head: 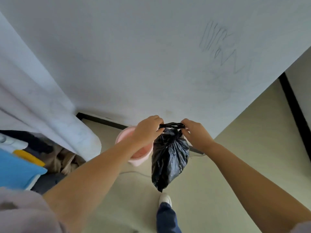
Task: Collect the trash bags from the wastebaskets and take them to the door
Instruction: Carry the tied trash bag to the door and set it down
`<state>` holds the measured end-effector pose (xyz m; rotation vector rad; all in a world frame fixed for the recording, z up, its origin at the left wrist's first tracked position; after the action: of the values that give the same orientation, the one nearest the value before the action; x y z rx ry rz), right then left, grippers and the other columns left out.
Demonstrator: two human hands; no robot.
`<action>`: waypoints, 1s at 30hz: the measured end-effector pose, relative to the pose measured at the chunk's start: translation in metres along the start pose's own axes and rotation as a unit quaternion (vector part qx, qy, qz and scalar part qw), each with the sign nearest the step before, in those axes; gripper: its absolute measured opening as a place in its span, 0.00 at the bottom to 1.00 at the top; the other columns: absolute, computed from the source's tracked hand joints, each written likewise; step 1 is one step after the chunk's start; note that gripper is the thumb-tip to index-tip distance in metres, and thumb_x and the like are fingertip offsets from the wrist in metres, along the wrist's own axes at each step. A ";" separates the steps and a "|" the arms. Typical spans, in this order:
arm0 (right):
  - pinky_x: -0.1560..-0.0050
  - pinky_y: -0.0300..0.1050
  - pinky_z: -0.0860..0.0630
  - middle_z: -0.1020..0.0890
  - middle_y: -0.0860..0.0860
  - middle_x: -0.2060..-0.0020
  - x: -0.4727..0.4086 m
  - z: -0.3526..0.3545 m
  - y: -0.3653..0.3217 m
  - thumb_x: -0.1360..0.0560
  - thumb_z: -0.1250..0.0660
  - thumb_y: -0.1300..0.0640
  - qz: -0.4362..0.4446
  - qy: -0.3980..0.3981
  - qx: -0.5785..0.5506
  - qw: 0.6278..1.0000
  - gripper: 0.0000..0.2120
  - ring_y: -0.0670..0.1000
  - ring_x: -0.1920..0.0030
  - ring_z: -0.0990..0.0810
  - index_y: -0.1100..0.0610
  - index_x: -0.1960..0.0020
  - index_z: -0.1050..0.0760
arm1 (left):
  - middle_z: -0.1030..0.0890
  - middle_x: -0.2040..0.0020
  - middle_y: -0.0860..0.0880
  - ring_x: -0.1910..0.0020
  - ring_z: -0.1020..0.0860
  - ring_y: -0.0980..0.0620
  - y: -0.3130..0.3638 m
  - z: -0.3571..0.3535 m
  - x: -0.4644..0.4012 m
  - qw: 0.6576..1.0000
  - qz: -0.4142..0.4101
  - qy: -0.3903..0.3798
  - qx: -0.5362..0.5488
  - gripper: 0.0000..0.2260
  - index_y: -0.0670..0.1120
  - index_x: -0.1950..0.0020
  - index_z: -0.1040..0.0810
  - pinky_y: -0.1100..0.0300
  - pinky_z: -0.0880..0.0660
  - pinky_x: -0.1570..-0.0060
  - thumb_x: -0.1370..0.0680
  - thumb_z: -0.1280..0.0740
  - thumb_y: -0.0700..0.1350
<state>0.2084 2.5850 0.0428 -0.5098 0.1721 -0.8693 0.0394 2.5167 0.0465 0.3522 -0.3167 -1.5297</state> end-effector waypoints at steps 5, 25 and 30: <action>0.56 0.51 0.26 0.20 0.56 0.54 0.021 0.049 -0.068 0.21 0.42 0.58 0.072 -0.009 0.072 0.995 0.08 0.59 0.55 0.22 0.59 0.45 0.28 | 0.22 0.48 0.50 0.48 0.24 0.51 0.022 0.068 0.052 0.996 0.013 0.076 -0.043 0.11 0.45 0.44 0.23 0.59 0.28 0.52 0.20 0.39 0.49; 0.53 0.53 0.29 0.22 0.60 0.49 0.220 -0.070 -0.299 0.23 0.42 0.60 0.561 -0.251 0.111 0.781 0.08 0.62 0.48 0.24 0.62 0.46 0.31 | 0.22 0.51 0.42 0.50 0.24 0.42 0.110 0.059 0.456 0.825 0.515 0.232 -0.004 0.07 0.41 0.49 0.25 0.52 0.29 0.54 0.22 0.38 0.43; 0.60 0.47 0.37 0.21 0.61 0.51 0.332 -0.097 -0.355 0.24 0.40 0.62 0.634 -0.300 0.072 0.709 0.09 0.61 0.50 0.23 0.61 0.45 0.29 | 0.20 0.53 0.41 0.53 0.22 0.42 0.174 0.041 0.573 0.721 0.611 0.325 0.039 0.06 0.41 0.49 0.26 0.55 0.32 0.59 0.23 0.37 0.42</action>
<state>0.1437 2.1062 0.1539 -0.3747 -0.1618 0.6662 0.1920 1.9445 0.1456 0.5613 0.0006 -0.0248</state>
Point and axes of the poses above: each hand's wrist, its own x-axis away from the middle knuckle, its own z-axis out of the back of the hand, y = z × x, the point moved 3 cm from there along -x, towards the middle knuckle
